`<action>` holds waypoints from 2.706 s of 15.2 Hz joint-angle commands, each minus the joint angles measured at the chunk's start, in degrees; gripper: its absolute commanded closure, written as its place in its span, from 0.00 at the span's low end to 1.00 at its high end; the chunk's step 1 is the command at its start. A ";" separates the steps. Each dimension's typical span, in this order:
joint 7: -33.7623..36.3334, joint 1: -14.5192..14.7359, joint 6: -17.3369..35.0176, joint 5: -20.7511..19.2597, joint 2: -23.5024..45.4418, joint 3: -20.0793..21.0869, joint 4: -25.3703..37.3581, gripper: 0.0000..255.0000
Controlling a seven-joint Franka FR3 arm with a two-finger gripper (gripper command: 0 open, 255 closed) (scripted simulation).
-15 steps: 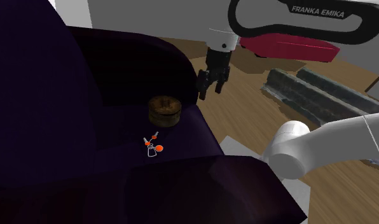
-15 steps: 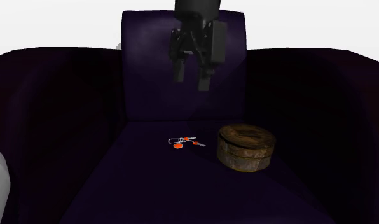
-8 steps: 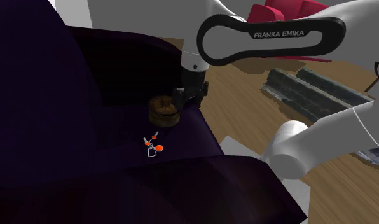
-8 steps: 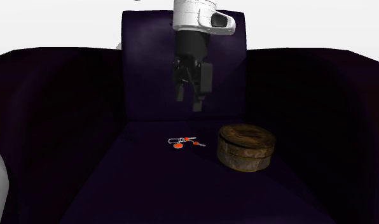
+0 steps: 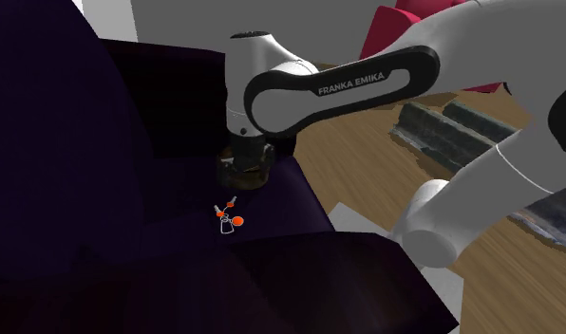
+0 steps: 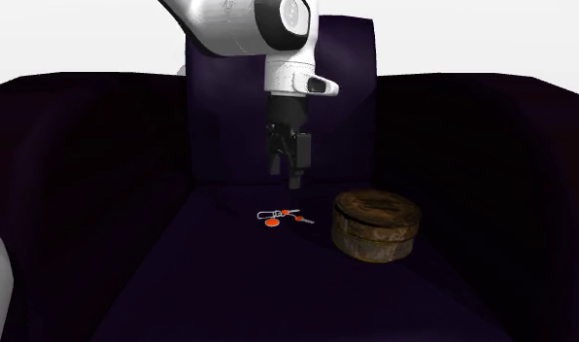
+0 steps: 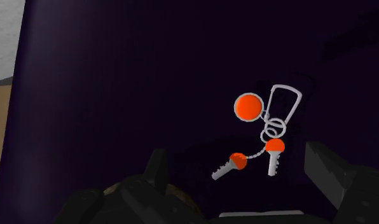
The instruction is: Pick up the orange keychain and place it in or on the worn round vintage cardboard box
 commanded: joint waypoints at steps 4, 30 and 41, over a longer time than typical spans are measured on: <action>7.76 0.15 6.57 -4.78 11.09 3.62 4.05 0.00; 11.36 0.74 13.24 -8.12 17.15 4.28 2.80 1.00; 9.83 0.53 6.25 -6.02 13.06 4.17 6.12 1.00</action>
